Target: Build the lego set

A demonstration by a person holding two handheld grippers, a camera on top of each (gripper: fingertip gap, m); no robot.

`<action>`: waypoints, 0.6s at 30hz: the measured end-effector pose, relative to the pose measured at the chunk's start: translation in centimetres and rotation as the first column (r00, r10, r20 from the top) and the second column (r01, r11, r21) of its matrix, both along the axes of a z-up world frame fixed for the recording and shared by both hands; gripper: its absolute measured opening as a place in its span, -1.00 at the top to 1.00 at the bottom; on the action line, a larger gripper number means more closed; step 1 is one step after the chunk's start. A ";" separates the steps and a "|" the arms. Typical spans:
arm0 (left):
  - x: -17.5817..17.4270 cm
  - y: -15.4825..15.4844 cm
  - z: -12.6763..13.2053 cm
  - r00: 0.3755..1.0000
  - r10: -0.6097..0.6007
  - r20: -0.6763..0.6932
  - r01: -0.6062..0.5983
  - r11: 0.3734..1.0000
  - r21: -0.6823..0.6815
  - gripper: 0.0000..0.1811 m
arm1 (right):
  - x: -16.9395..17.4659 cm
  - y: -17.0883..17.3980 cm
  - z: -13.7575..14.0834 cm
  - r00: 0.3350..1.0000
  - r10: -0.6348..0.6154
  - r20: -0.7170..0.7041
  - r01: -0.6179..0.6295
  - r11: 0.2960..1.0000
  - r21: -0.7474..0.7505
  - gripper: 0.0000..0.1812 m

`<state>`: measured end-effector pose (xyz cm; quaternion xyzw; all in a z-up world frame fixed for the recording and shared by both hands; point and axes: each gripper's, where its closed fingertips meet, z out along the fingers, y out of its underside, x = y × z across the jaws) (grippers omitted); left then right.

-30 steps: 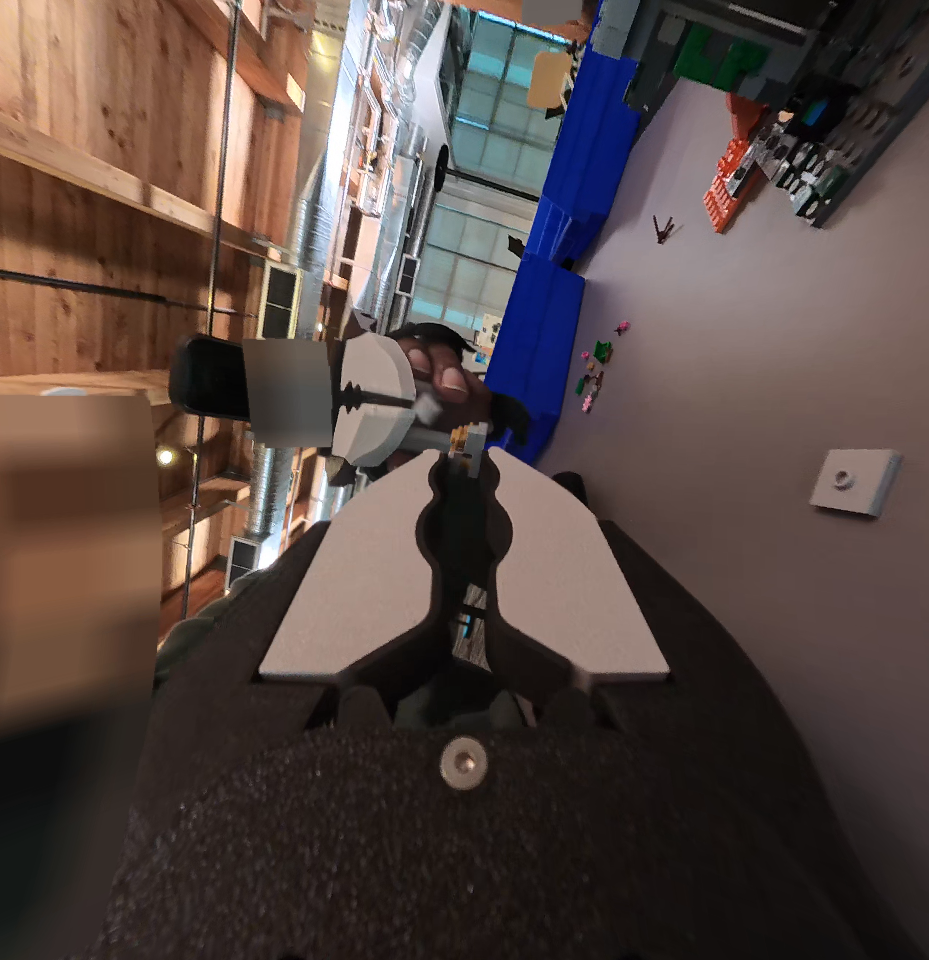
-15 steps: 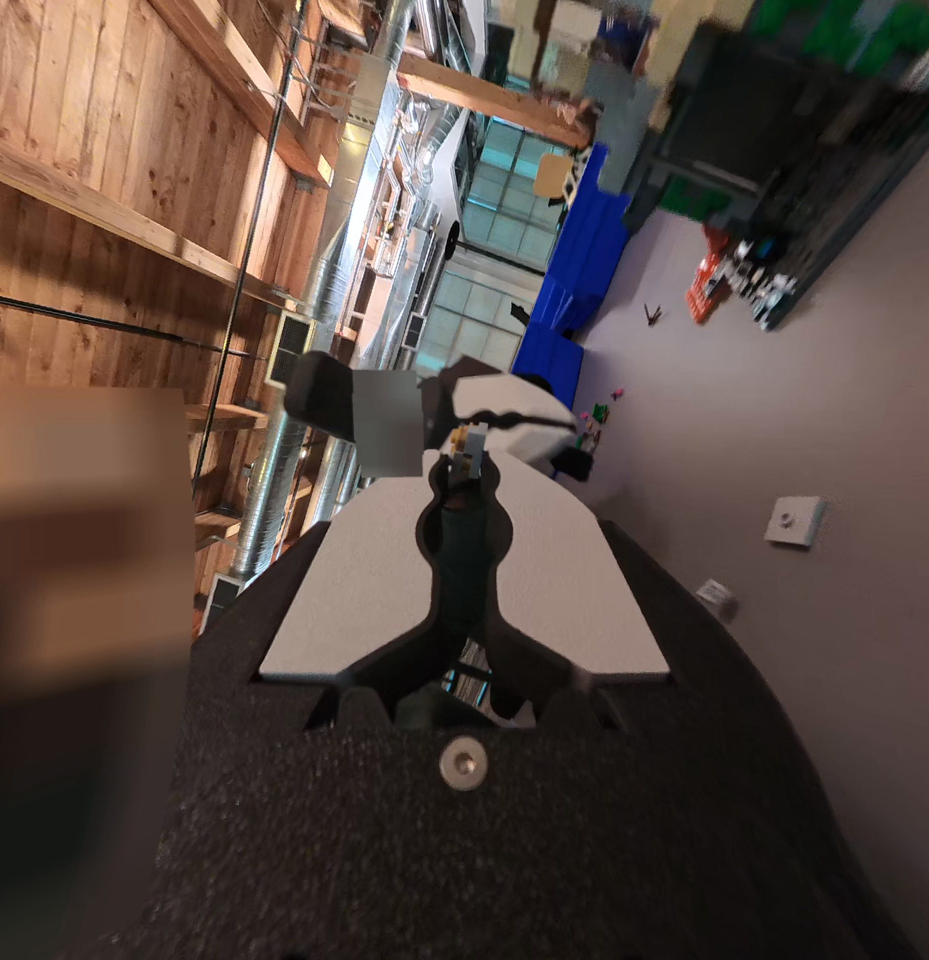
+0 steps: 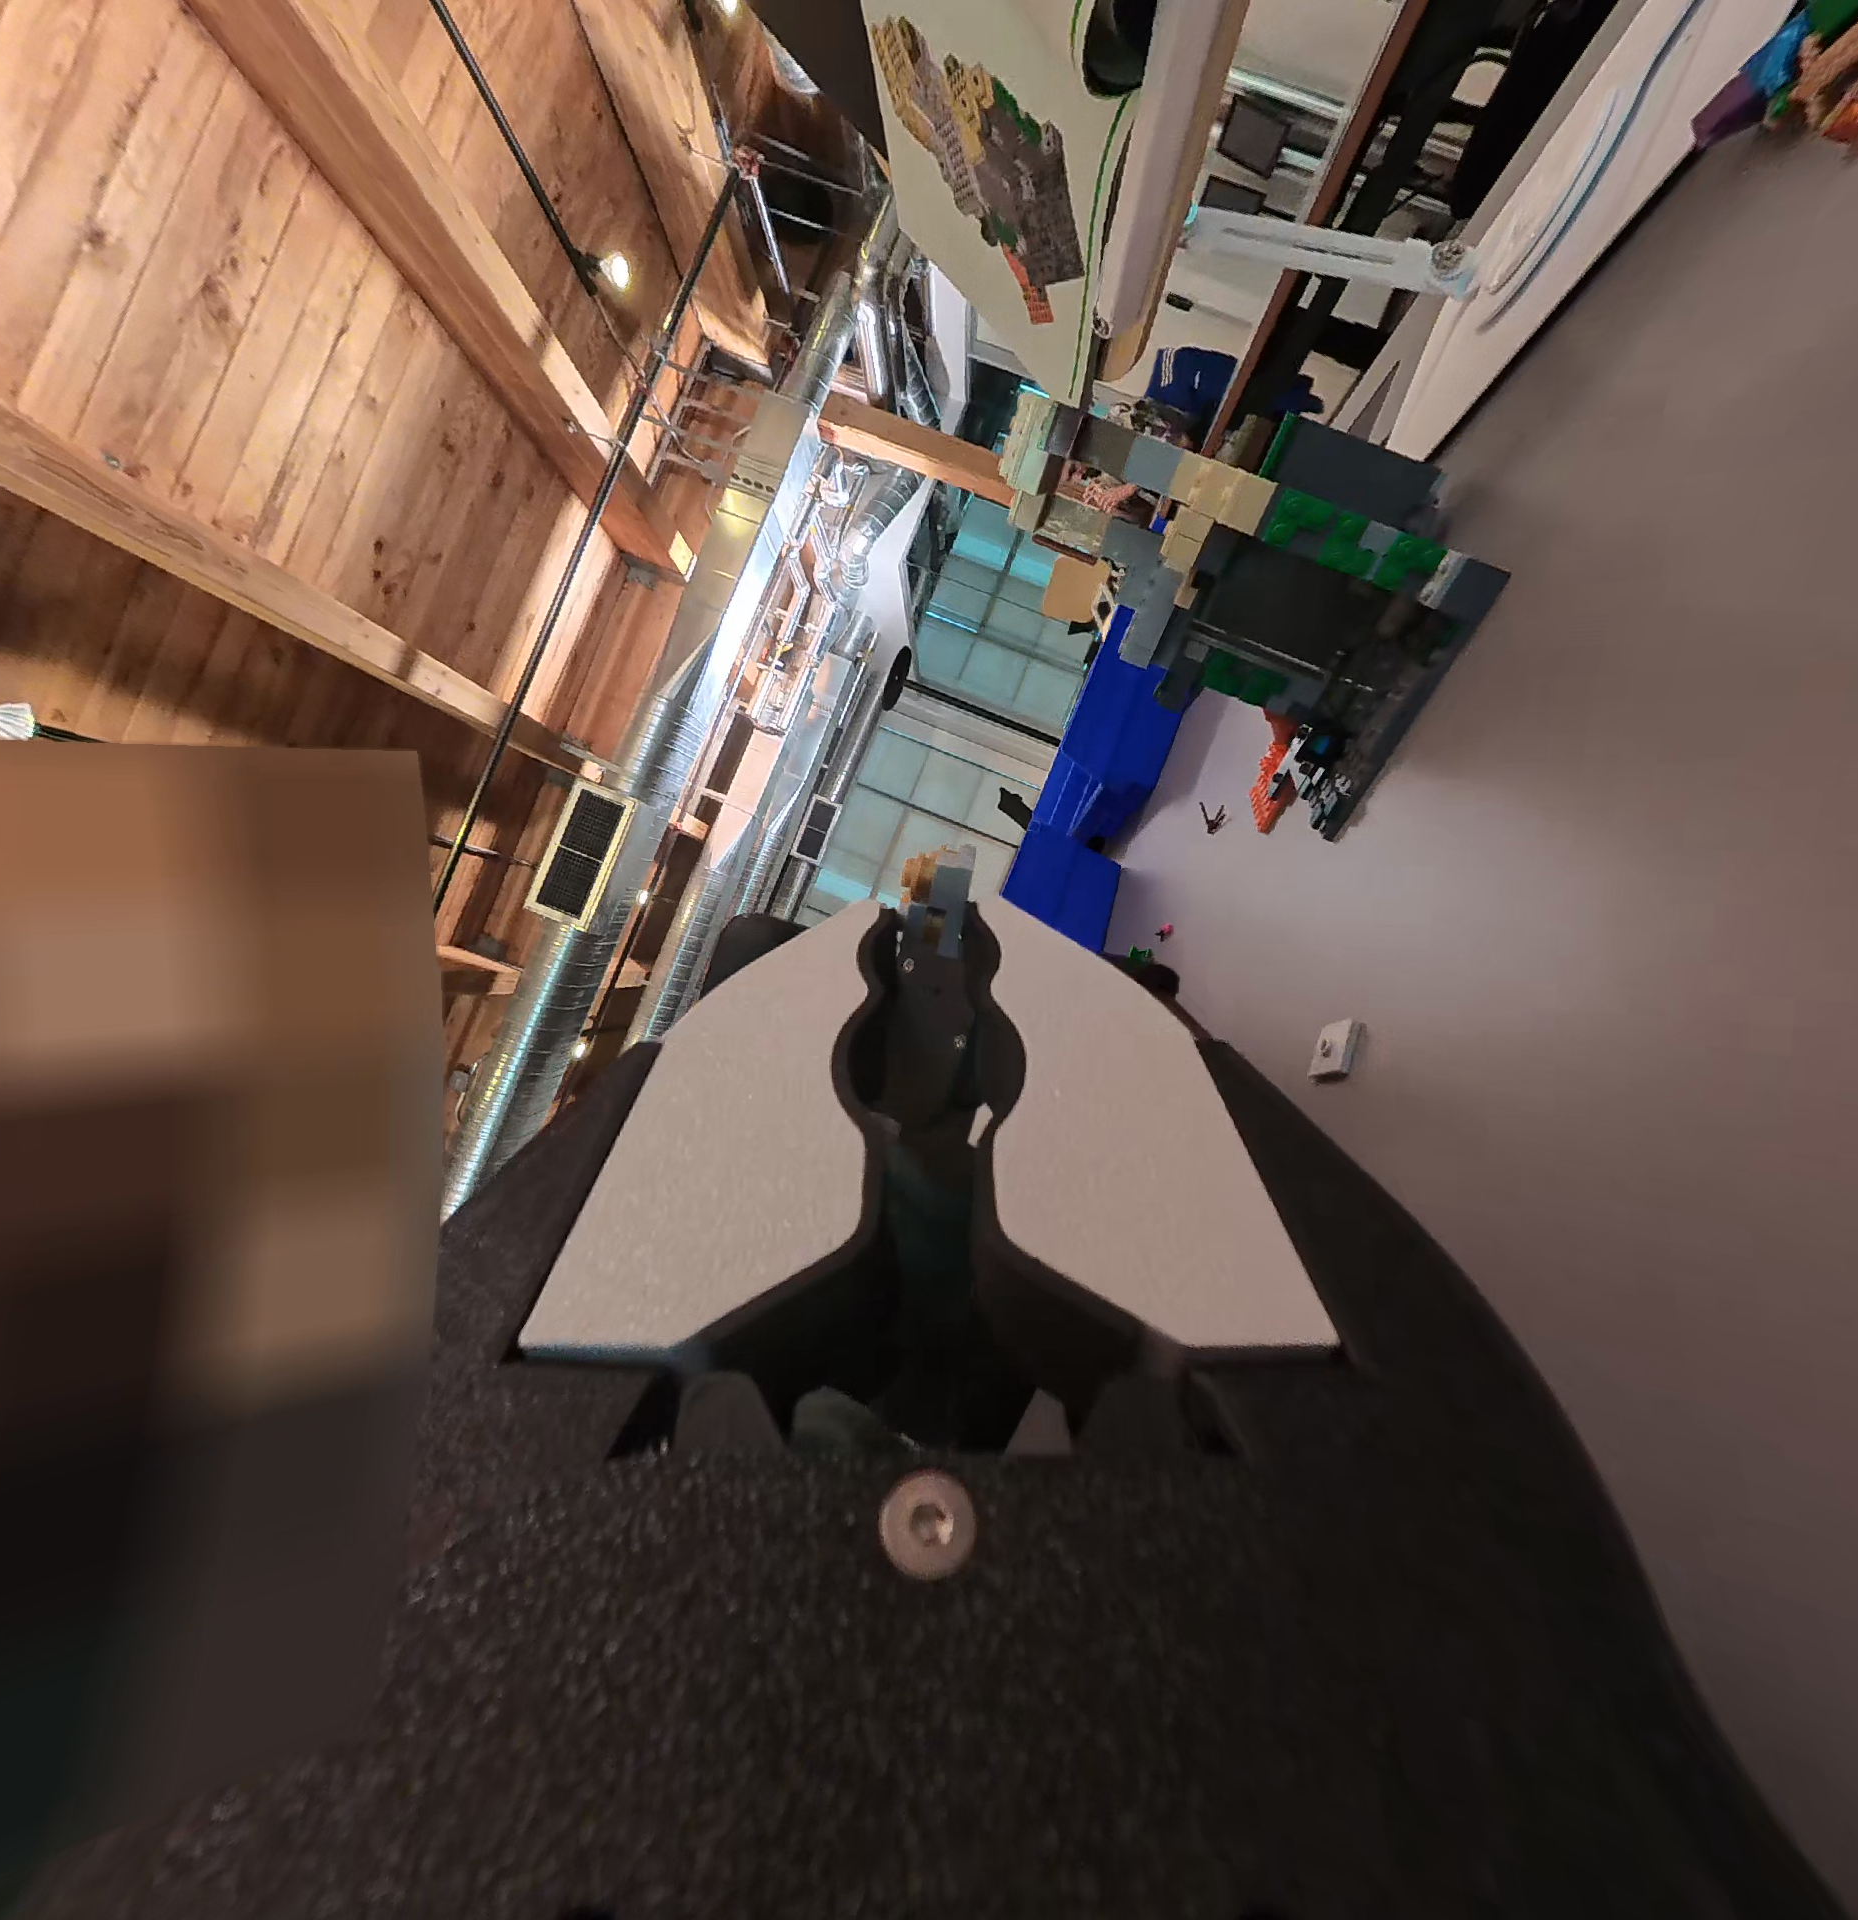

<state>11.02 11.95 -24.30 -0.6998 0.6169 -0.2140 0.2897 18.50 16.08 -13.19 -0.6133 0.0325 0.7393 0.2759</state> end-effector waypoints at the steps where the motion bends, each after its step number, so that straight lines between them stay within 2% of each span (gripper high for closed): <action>1: 0.1 0.1 -0.1 1.000 -0.003 -0.014 0.003 1.000 0.009 0.89 | 0.1 -0.1 0.0 1.000 0.003 -0.004 -0.003 1.000 0.002 0.87; 9: 0.3 0.3 -0.7 0.996 -0.019 -0.083 0.021 0.999 0.028 0.92 | 0.1 -0.3 -0.1 1.000 0.025 -0.014 -0.024 0.999 0.020 0.87; 13: 0.1 0.6 -0.5 0.997 -0.002 -0.073 0.004 1.000 0.029 0.99 | -0.2 -0.5 -0.3 0.999 0.042 -0.012 -0.042 0.999 0.021 0.87; 15: -0.1 0.5 -0.2 0.999 0.013 -0.044 -0.015 1.000 -0.024 0.99 | -0.5 -0.7 -0.3 0.998 0.058 -0.008 -0.058 0.998 0.023 0.87; 18: -0.7 -0.4 0.5 0.998 0.048 0.026 -0.040 0.967 -0.250 0.99 | -1.1 -1.2 -0.3 0.996 0.092 0.006 -0.092 0.995 0.032 0.87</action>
